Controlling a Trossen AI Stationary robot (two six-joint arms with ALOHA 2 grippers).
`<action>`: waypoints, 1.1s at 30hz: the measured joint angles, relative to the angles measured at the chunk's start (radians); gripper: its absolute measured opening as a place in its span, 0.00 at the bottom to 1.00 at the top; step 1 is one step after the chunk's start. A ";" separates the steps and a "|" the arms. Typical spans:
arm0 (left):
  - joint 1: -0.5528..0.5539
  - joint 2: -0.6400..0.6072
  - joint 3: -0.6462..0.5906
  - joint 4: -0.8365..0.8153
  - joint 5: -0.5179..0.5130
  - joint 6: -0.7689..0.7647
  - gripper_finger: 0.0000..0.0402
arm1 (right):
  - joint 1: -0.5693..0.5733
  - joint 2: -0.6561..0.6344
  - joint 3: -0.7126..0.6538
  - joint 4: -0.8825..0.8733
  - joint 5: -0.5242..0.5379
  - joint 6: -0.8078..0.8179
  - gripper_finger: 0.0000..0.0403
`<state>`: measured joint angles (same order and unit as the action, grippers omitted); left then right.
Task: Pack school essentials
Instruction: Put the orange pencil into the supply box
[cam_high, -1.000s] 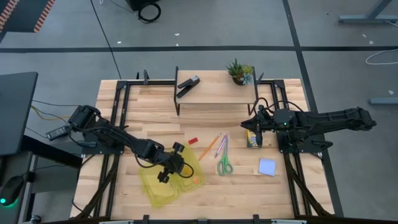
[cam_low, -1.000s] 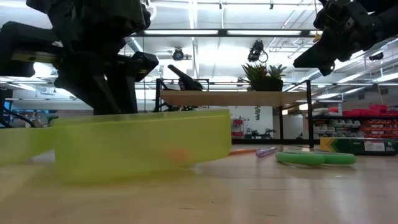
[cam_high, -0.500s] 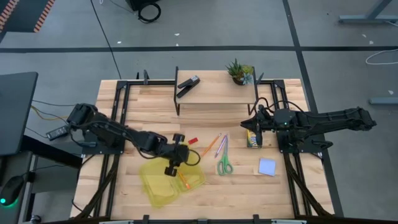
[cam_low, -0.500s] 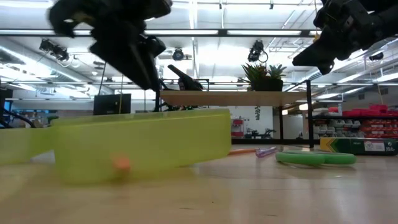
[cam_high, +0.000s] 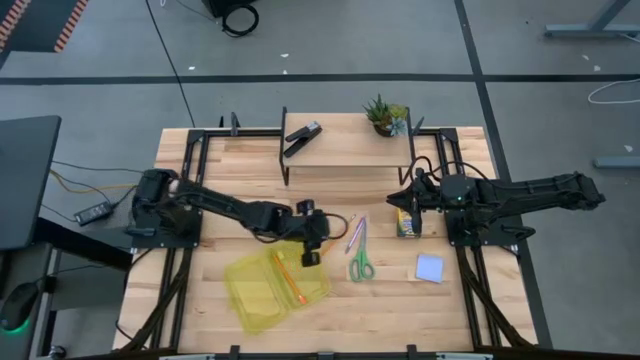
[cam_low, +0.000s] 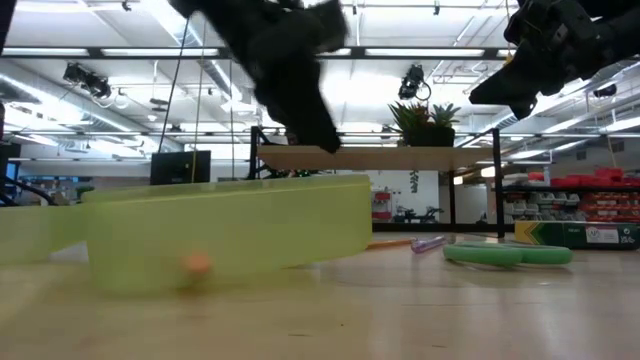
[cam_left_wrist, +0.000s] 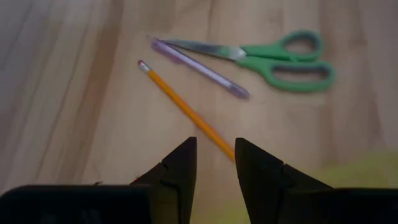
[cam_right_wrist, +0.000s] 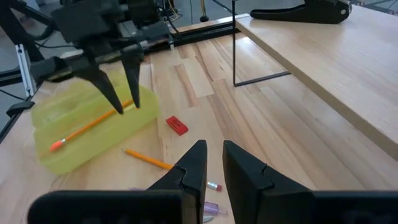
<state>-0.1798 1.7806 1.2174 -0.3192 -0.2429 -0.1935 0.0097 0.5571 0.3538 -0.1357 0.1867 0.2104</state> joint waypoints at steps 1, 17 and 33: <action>0.006 0.027 0.027 -0.005 0.000 -0.011 0.29 | 0.000 0.000 0.000 0.000 0.000 0.000 0.15; 0.071 0.311 0.285 -0.123 0.088 -0.148 0.49 | 0.034 0.000 0.000 0.002 0.000 0.002 0.15; 0.057 0.393 0.284 -0.098 0.072 -0.176 0.41 | 0.053 0.002 0.000 0.025 0.000 -0.002 0.15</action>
<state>-0.1227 2.1735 1.5012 -0.4168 -0.1706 -0.3694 0.0624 0.5587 0.3534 -0.1111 0.1864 0.2089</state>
